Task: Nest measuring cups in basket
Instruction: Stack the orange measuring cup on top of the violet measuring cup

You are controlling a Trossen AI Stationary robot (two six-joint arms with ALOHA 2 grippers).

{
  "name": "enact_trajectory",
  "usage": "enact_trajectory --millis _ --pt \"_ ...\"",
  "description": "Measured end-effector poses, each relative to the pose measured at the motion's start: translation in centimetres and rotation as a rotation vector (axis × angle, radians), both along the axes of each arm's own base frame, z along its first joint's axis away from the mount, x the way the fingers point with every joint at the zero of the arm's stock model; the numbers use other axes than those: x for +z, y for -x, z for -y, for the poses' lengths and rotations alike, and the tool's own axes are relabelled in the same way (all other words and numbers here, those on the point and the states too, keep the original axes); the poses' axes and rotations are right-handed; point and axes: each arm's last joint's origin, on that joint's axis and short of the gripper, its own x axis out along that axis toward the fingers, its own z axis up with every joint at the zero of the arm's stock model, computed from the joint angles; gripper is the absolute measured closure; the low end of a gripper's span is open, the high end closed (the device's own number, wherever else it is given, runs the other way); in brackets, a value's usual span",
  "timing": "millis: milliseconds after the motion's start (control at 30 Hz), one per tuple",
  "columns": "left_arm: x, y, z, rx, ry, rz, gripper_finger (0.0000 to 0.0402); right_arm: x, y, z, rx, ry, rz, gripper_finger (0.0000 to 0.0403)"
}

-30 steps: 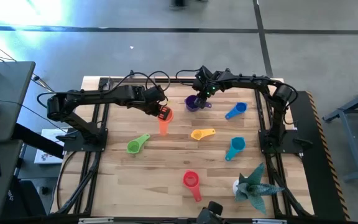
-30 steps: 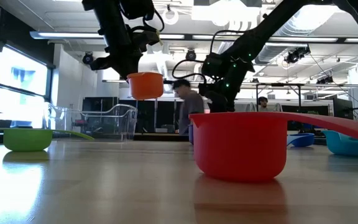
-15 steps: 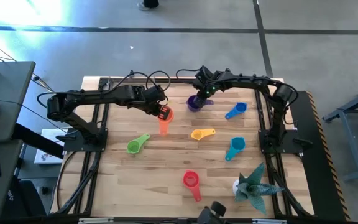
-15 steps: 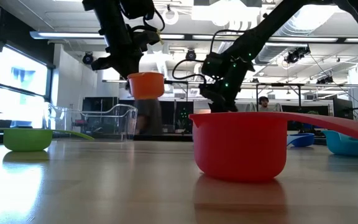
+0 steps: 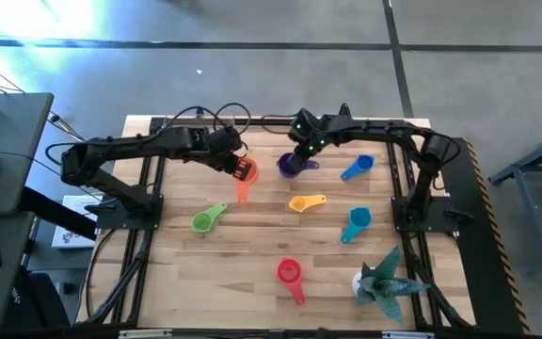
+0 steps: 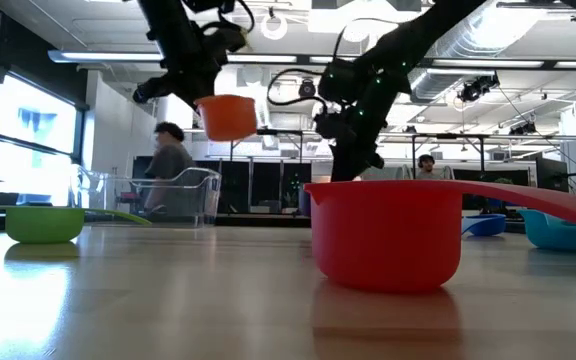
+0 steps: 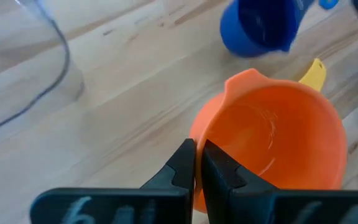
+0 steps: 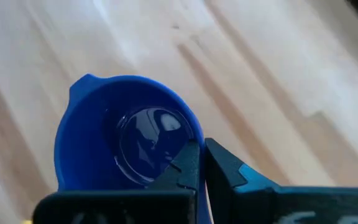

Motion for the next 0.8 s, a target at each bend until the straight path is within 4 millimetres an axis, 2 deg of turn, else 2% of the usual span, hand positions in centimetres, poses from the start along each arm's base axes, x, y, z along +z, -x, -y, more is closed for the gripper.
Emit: enact_trajectory --millis 200,500,800 --pt "1.7 2.3 0.5 -0.008 -0.049 -0.017 0.0396 1.1 -2.0 -3.6 -0.031 -0.007 0.044 0.0402" --pt "3.6 5.1 1.3 -0.045 -0.075 -0.008 0.0396 4.7 -5.4 -8.9 -0.176 -0.044 0.202 0.0402" --pt "4.8 6.6 1.6 -0.096 -0.124 0.030 0.0396 4.9 -6.3 -13.5 -0.388 -0.082 0.283 0.0403"
